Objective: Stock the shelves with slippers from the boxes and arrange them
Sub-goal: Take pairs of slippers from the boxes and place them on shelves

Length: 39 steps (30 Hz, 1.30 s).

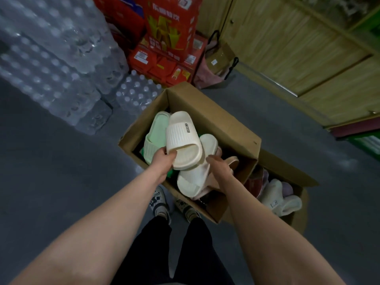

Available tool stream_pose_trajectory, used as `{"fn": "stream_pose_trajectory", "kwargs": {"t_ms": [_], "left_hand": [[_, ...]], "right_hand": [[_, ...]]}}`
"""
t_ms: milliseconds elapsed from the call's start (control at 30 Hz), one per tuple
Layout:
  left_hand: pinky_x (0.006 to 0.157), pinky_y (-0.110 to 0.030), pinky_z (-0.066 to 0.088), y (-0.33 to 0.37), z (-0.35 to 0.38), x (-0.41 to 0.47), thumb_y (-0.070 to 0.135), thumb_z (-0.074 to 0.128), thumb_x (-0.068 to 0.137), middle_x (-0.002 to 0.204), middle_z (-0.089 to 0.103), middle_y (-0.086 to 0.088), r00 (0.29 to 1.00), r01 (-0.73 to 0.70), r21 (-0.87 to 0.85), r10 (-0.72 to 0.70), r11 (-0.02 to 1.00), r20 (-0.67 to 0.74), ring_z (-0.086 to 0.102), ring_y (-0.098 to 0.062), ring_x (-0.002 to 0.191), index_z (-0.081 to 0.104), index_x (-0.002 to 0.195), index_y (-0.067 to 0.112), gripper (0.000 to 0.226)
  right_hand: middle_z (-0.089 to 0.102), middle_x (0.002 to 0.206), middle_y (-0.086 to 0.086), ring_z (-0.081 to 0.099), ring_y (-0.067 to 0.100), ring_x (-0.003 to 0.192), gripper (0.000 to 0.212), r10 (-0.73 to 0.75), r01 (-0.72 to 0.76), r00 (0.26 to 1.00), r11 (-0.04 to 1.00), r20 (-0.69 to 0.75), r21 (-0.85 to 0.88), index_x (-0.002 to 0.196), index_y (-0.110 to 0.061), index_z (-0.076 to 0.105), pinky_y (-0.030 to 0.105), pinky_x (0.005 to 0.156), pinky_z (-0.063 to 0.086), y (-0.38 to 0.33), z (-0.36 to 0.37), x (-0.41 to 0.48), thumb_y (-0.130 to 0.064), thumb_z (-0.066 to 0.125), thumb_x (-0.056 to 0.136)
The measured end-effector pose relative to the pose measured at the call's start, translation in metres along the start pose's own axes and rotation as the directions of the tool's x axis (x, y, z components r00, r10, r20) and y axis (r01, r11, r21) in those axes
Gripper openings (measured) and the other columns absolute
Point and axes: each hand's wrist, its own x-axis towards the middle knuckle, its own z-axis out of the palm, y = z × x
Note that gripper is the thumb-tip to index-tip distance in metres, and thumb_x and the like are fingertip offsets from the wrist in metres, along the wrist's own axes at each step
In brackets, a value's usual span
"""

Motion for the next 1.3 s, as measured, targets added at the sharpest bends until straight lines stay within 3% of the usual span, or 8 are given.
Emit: {"fn": "stream_pose_trajectory", "kwargs": {"t_ms": [100,200,333,500,667,933,1200,1300], "left_hand": [[0.096,-0.039,0.050,-0.007,0.011,-0.003,0.025,0.062,0.093,0.131,0.058,-0.006,0.998,-0.062,0.203,0.056,0.977,0.035,0.058,-0.023,0.112,0.045,0.140,0.013,0.051],[0.090,-0.033,0.051,-0.011,0.019,-0.007,0.025,0.068,0.087,0.129,0.058,-0.001,0.988,-0.108,0.382,0.054,0.918,0.147,0.059,-0.019,0.110,0.045,0.141,0.019,0.059],[0.079,-0.022,0.045,-0.022,0.018,-0.003,-0.001,0.057,0.083,0.126,0.052,0.006,0.978,-0.061,0.453,-0.038,0.889,0.206,0.052,-0.010,0.105,0.045,0.142,0.021,0.065],[0.098,-0.036,0.046,-0.082,-0.001,0.065,0.046,0.064,0.077,0.142,0.049,-0.001,0.991,-0.023,0.730,-0.080,0.683,0.106,0.053,-0.021,0.118,0.022,0.149,0.035,0.084],[0.102,-0.032,0.039,-0.062,0.026,0.029,0.030,0.061,0.091,0.144,0.042,-0.011,0.985,-0.017,0.829,-0.133,0.558,0.109,0.046,-0.030,0.128,0.016,0.152,0.014,0.078],[0.102,-0.036,0.045,-0.069,0.025,0.031,0.025,0.076,0.083,0.142,0.049,-0.008,0.981,0.035,0.706,-0.159,0.707,0.111,0.051,-0.025,0.123,0.042,0.144,0.012,0.071],[0.094,-0.026,0.037,-0.098,0.052,0.029,0.008,0.069,0.086,0.135,0.041,-0.008,0.988,0.082,0.492,-0.134,0.867,0.071,0.043,-0.019,0.117,0.015,0.144,0.005,0.080],[0.097,-0.039,0.049,-0.100,0.045,0.032,0.008,0.073,0.083,0.139,0.043,-0.008,0.985,0.122,0.353,-0.157,0.928,0.073,0.051,-0.027,0.120,0.019,0.146,0.013,0.083]], "right_hand": [[0.059,0.126,0.000,0.058,0.023,0.116,0.056,-0.029,0.002,0.994,0.967,0.102,0.253,0.134,-0.024,0.051,0.042,0.100,0.047,-0.002,0.002,0.003,-0.052,0.063,0.087],[0.059,0.128,0.004,0.063,0.027,0.110,0.087,-0.068,0.021,0.988,0.947,0.136,0.322,0.141,-0.029,0.045,0.049,0.092,0.055,0.002,0.000,0.010,-0.043,0.086,0.065],[0.051,0.131,0.001,0.054,0.025,0.114,0.072,-0.104,0.100,0.995,0.974,0.010,0.205,0.144,-0.029,0.043,0.041,0.097,0.050,0.016,-0.019,0.026,-0.018,0.076,0.081],[0.052,0.137,0.000,0.054,0.025,0.119,0.057,-0.097,0.103,0.994,0.977,-0.041,0.187,0.141,-0.038,0.047,0.046,0.101,0.048,0.044,-0.040,0.035,-0.029,0.067,0.088],[0.058,0.128,0.001,0.059,0.025,0.113,0.058,-0.063,0.065,0.998,0.974,-0.018,0.219,0.140,-0.031,0.050,0.049,0.099,0.050,0.061,-0.042,0.047,-0.034,0.072,0.086],[0.065,0.121,0.009,0.065,0.031,0.105,0.046,0.010,-0.018,0.999,0.974,0.037,0.227,0.132,-0.020,0.055,0.054,0.090,0.056,0.060,-0.049,0.055,-0.021,0.069,0.088],[0.061,0.125,0.010,0.063,0.031,0.106,0.052,-0.034,0.035,0.999,0.992,-0.006,0.118,0.135,-0.019,0.052,0.050,0.090,0.056,0.056,-0.053,0.061,-0.021,0.071,0.087],[0.059,0.125,0.007,0.062,0.030,0.106,0.054,-0.030,0.026,0.999,0.991,0.029,0.131,0.139,-0.028,0.046,0.048,0.085,0.058,0.060,-0.052,0.060,-0.019,0.066,0.090]]}}
